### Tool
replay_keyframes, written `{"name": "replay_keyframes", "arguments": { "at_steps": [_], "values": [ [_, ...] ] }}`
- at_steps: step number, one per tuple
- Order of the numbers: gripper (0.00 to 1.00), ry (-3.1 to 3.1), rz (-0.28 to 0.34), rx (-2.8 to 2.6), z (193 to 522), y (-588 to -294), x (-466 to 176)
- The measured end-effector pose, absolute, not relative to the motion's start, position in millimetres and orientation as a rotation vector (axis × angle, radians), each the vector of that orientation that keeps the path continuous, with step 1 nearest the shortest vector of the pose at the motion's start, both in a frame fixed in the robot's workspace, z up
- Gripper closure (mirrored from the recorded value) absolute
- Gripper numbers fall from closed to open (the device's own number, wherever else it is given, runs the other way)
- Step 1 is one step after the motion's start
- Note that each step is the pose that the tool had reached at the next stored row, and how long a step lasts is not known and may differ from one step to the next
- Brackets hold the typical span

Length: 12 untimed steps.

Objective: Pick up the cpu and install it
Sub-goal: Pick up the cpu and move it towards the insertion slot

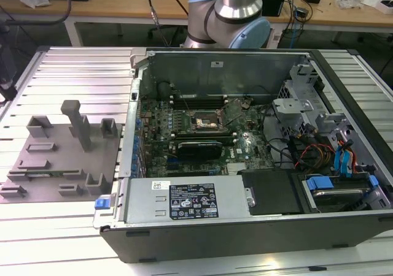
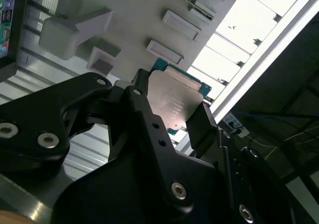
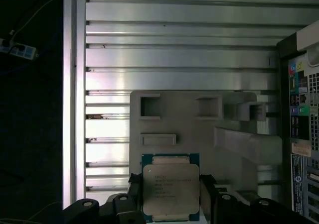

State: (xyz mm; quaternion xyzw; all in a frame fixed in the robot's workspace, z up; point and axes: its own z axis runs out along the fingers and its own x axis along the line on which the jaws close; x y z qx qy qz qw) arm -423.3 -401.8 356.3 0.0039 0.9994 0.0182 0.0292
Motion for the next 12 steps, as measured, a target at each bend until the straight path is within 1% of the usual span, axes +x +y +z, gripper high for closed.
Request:
{"name": "replay_keyframes", "arguments": {
  "at_steps": [12],
  "values": [
    [0.45,3.083,0.056,0.012,381.1,-400.3,-423.3]
  ]
}}
